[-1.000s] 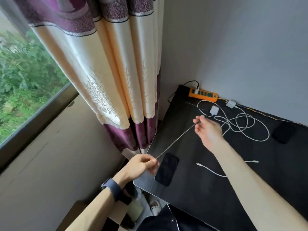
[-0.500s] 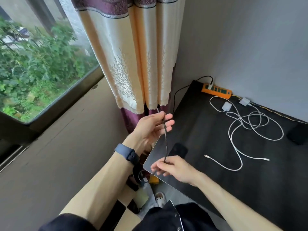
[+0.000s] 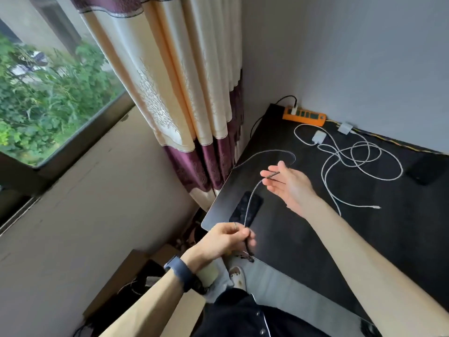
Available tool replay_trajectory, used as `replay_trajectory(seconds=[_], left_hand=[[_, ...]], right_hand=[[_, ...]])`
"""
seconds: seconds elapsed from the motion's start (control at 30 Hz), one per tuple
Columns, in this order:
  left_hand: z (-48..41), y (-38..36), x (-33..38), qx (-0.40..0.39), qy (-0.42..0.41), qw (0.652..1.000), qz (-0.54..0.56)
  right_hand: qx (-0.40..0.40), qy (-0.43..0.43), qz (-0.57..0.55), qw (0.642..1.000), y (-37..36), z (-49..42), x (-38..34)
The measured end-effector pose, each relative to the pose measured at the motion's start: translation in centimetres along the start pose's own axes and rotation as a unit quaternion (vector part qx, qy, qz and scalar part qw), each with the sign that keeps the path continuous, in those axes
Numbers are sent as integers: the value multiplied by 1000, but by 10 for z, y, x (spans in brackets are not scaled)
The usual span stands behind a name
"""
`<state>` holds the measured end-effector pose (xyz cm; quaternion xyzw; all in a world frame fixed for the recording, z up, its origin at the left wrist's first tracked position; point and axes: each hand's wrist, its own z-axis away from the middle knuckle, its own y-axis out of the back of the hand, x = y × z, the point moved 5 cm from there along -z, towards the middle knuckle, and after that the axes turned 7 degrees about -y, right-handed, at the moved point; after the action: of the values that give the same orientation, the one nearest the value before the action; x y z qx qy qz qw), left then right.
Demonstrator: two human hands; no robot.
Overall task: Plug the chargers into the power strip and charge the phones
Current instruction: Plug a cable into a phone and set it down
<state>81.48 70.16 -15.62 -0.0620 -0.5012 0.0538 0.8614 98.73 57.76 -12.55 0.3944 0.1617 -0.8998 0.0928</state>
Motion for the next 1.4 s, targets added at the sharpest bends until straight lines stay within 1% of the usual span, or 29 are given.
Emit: replay_trajectory(seconds=[0.07,0.17,0.23,0.27,0.37,0.47,0.53,0.57,0.6,0.67,0.7,0.73,0.77,0.8,0.83,0.87,0.9,0.93,0.97,1.03,1.07,1.1,1.17,1.23,1.33,1.4], left_hand=[[5,1,12,73,-20,997,35],[8,10,32,154,-45,977,140],[11,23,43,210,-57,958,187],[13,30,47,233,-60,951,193],[25,66,42,307,-70,918,241],[47,117,24,383,-97,882,257],[62,147,-4,443,-71,863,234],[66,159,-23,470,-37,854,219],[69,163,-40,488,7,851,193],[71,162,-75,509,126,849,59],[69,152,-84,506,159,847,-32],[64,132,-84,475,145,860,-114],[55,104,-76,409,94,890,-180],[45,69,-66,311,38,924,-218],[36,34,-63,198,13,946,-256],[32,4,-62,102,-2,949,-298],[29,-11,-66,44,-15,937,-347],[27,-17,-67,30,-30,914,-404],[27,-13,-68,44,-43,882,-468],[30,-2,-67,77,-87,807,-580],[33,3,-66,88,-124,777,-610],[36,9,-66,95,-156,758,-627],[41,24,-72,107,-166,745,-637],[47,47,-85,138,-129,751,-633],[59,81,-99,197,-60,752,-627],[66,88,-106,193,-18,739,-645]], right_hand=[[-36,-46,76,995,1,1,24],[-156,-94,201,963,-17,27,80],[-218,-113,229,942,-28,50,117],[-238,-117,234,936,-31,60,133],[-233,-101,257,933,-20,77,159],[-216,-75,323,918,9,78,172],[-195,-71,352,913,31,75,179],[-177,-66,362,913,40,74,179],[-161,-56,369,914,45,73,178],[-152,-30,387,909,43,75,173],[-150,-18,395,906,38,76,170],[-152,-6,407,901,31,78,168],[-153,7,426,891,24,79,167],[-151,19,444,883,18,79,167],[-145,30,460,876,13,78,166],[-136,39,467,873,10,78,164],[-126,43,468,874,9,77,163],[-118,48,468,874,10,77,161],[-111,53,471,874,12,77,159],[-104,47,463,879,20,78,157],[-105,35,457,883,25,80,157],[-108,21,460,881,31,82,158],[-114,-3,494,862,45,87,159],[-114,-23,509,853,60,90,159],[-129,-47,462,876,77,96,160],[-123,-52,421,897,85,99,162]])
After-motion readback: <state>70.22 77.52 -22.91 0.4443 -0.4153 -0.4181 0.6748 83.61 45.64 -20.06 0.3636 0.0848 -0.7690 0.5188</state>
